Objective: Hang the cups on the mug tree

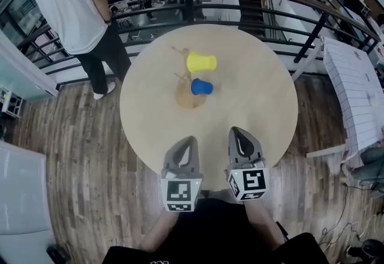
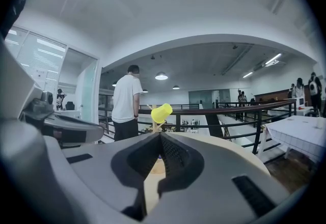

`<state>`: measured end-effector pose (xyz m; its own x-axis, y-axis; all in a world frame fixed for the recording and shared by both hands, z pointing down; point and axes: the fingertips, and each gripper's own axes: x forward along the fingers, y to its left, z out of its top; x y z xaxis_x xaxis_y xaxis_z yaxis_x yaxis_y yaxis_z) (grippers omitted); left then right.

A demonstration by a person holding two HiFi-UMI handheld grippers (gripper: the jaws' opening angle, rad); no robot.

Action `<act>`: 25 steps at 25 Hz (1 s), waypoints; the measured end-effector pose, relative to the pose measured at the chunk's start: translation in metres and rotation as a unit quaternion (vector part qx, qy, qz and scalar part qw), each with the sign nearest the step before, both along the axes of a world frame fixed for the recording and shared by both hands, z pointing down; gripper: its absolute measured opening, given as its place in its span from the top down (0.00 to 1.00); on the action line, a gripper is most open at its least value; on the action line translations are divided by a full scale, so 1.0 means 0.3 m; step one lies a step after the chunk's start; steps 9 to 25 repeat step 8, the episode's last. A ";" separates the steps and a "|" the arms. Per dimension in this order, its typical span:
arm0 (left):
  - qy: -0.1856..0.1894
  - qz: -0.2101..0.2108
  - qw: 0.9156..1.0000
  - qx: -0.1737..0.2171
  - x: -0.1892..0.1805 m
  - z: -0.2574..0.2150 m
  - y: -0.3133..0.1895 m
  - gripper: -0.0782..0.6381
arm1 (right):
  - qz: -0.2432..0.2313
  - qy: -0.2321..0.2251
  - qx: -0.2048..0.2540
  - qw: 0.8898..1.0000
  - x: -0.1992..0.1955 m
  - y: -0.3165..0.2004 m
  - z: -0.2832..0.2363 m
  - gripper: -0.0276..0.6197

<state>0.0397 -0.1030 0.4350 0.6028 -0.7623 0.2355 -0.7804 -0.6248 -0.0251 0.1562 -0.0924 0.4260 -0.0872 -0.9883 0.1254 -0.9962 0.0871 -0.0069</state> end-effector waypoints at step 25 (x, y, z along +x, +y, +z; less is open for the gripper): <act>0.002 0.004 1.000 -0.004 0.051 0.007 -0.007 0.89 | -0.002 0.001 0.001 1.000 0.040 -0.004 0.003 0.95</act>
